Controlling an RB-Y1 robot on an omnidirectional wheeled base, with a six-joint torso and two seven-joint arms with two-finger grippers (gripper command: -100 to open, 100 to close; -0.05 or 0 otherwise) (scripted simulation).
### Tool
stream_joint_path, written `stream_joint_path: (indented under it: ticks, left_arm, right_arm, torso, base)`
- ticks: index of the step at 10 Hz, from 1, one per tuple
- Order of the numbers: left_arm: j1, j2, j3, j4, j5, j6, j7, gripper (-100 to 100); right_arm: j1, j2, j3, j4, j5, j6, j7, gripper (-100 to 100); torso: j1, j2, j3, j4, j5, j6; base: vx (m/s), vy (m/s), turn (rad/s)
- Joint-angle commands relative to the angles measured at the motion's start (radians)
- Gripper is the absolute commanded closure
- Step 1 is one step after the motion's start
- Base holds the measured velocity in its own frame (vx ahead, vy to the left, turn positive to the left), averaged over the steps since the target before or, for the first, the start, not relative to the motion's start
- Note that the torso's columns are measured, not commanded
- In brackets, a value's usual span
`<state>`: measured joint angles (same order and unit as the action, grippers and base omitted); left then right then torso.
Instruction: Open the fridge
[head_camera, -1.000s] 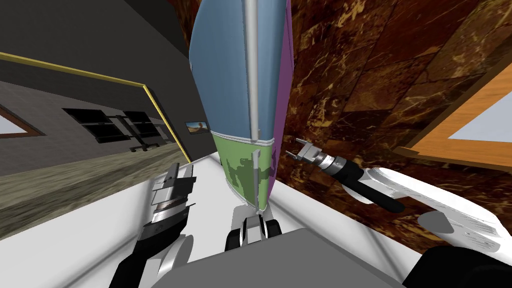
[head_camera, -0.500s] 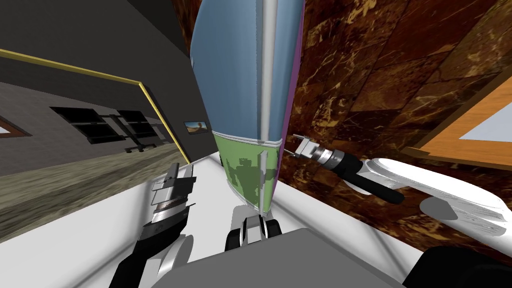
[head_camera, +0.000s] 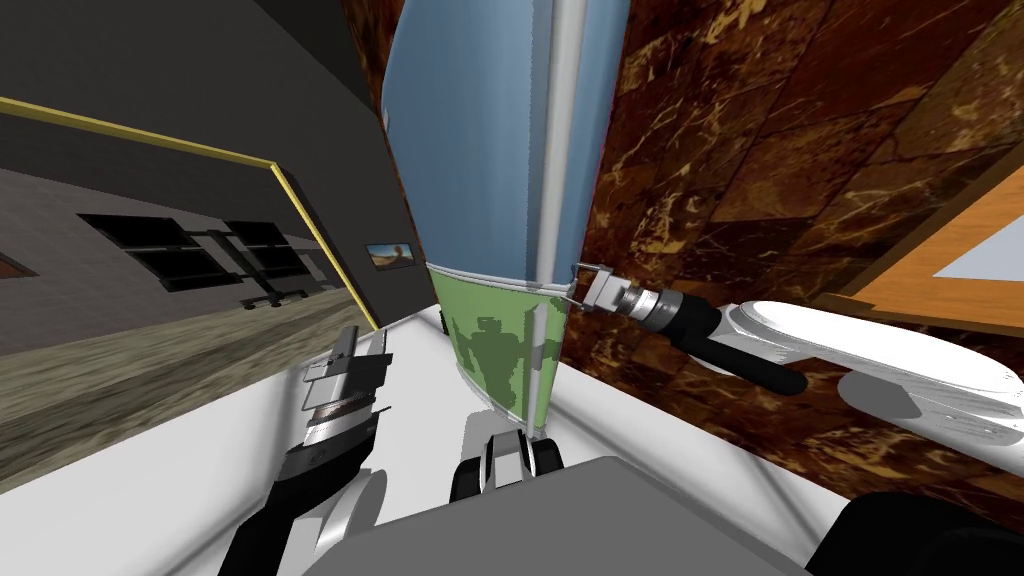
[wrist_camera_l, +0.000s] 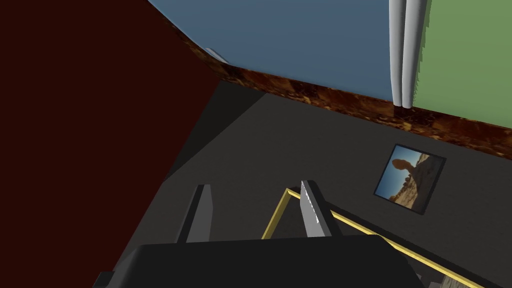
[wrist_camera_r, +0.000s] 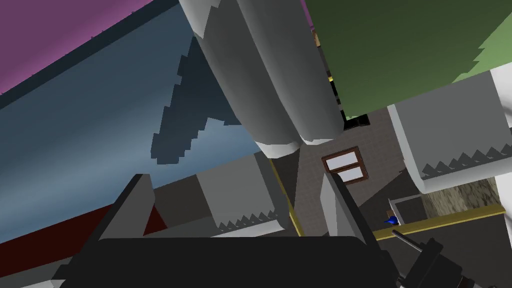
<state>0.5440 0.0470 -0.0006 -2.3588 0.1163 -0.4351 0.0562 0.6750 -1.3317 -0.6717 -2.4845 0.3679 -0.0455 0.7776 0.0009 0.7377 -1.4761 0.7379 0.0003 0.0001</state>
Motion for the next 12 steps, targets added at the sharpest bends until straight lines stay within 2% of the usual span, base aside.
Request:
stream_joint_path:
  ticks: [1, 3, 4, 5, 6, 7, 8, 9, 10, 12]
  left_arm:
    - [0.0, 0.0, 0.0, 0.0, 0.0, 0.0, 0.0, 0]
    - [0.0, 0.0, 0.0, 0.0, 0.0, 0.0, 0.0, 0]
    - [0.0, 0.0, 0.0, 0.0, 0.0, 0.0, 0.0, 0]
    - [0.0, 0.0, 0.0, 0.0, 0.0, 0.0, 0.0, 0]
    - [0.0, 0.0, 0.0, 0.0, 0.0, 0.0, 0.0, 0]
    - [0.0, 0.0, 0.0, 0.0, 0.0, 0.0, 0.0, 0]
    - [0.0, 0.0, 0.0, 0.0, 0.0, 0.0, 0.0, 0]
    - [0.0, 0.0, 0.0, 0.0, 0.0, 0.0, 0.0, 0]
    - [0.0, 0.0, 0.0, 0.0, 0.0, 0.0, 0.0, 0]
    - [-0.001, 0.0, 0.0, 0.0, 0.0, 0.0, 0.0, 0]
  right_arm:
    - [-0.004, -0.058, -0.021, -0.017, 0.002, 0.018, 0.033, -100]
    - [-0.001, -0.091, -0.038, -0.047, 0.004, 0.03, 0.052, -100]
    - [-0.006, -0.078, -0.022, -0.026, 0.004, 0.024, 0.045, -100]
    - [-0.006, -0.079, -0.02, -0.026, 0.004, 0.027, 0.047, -100]
    - [-0.004, -0.077, -0.019, -0.024, 0.004, 0.027, 0.046, 100]
    - [0.0, -0.077, -0.023, 0.001, 0.002, 0.038, 0.049, 100]
    - [0.0, -0.077, -0.023, 0.001, 0.002, 0.038, 0.049, 100]
    - [0.005, -0.078, -0.026, 0.025, 0.001, 0.047, 0.051, 100]
    - [0.005, -0.078, -0.026, 0.025, 0.001, 0.047, 0.051, 100]
    - [0.015, -0.081, -0.031, 0.074, -0.001, 0.065, 0.056, 100]
  torso:
    - [-0.001, -0.001, -0.001, 0.0, 0.0, -0.002]
    - [0.01, -0.004, -0.004, -0.001, 0.006, -0.006]
    - [0.014, -0.005, -0.005, -0.001, 0.008, -0.007]
    - [0.012, -0.005, -0.005, -0.001, 0.007, -0.006]
    - [0.009, -0.004, -0.004, -0.001, 0.005, -0.005]
    - [0.006, -0.004, -0.003, -0.002, 0.003, -0.004]
    - [0.011, 0.001, 0.0, -0.001, 0.003, -0.002]
    - [0.007, 0.004, 0.002, 0.001, 0.003, 0.0]
    - [0.008, 0.003, 0.002, 0.001, 0.003, -0.003]
    - [0.008, 0.001, 0.0, 0.0, 0.003, -0.003]
  base:
    - [0.042, 0.066, -0.068]
    - [0.022, 0.045, -0.046]
    - [-0.004, 0.003, -0.048]
    - [-0.011, -0.012, -0.03]
    - [-0.007, -0.011, -0.021]
    - [-0.085, 0.17, -0.025]
    - [-0.117, 0.21, -0.029]
    - [-0.138, 0.26, -0.053]
    - [-0.127, 0.242, -0.039]
    - [-0.151, 0.308, -0.039]
